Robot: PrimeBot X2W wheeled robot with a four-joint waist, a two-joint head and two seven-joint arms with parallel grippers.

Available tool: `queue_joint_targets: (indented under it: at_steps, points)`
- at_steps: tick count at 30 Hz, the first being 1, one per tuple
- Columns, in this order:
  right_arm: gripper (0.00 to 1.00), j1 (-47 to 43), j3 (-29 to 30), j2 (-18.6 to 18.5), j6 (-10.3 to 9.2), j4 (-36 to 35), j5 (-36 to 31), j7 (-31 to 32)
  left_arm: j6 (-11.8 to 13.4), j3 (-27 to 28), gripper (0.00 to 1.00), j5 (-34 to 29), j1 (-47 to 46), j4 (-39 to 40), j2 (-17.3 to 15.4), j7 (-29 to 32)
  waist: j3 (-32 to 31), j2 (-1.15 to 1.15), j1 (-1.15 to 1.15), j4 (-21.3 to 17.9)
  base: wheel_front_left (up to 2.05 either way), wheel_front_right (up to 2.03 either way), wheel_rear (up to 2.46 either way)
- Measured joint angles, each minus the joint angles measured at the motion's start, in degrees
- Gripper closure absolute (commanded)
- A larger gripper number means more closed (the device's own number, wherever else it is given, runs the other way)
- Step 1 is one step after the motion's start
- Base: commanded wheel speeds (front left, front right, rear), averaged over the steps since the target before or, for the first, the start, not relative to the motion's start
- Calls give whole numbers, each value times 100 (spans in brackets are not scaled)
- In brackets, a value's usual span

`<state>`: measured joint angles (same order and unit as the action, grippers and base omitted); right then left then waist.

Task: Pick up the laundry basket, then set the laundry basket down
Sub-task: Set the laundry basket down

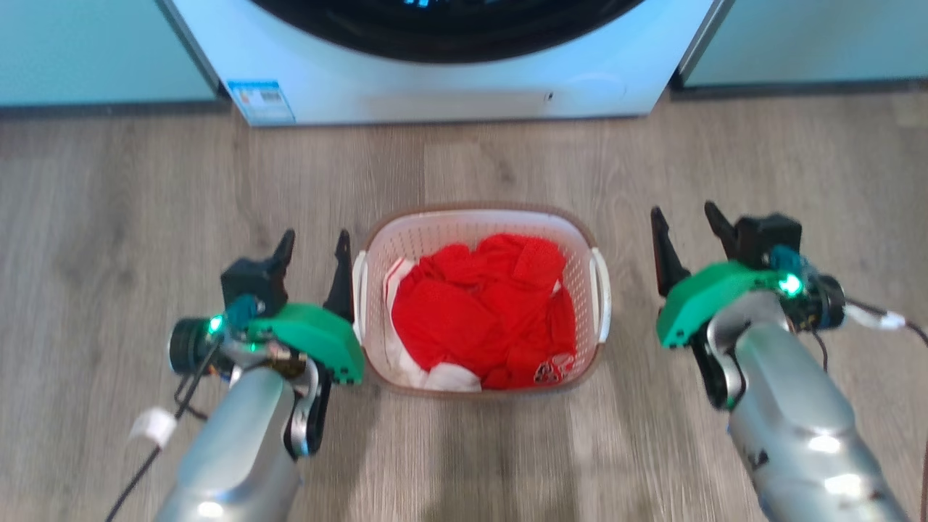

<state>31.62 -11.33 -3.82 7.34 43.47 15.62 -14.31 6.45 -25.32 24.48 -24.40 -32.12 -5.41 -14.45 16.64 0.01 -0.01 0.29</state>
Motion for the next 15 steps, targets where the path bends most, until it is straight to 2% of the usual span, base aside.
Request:
queue_joint_targets:
  at_steps: [7, 15]
  points:
    - [0, -938, 210, 13, 0, -822, -183, 0, -246, 602, 0, -669, 950, 809, 60, 0, -592, 0, 0, -65, 0, 0, 0]
    - [0, -1624, 324, 46, 0, -1619, -283, 0, -444, 998, 0, -953, 1810, 1692, 114, 0, -1011, 0, 0, -61, 0, 0, 0]
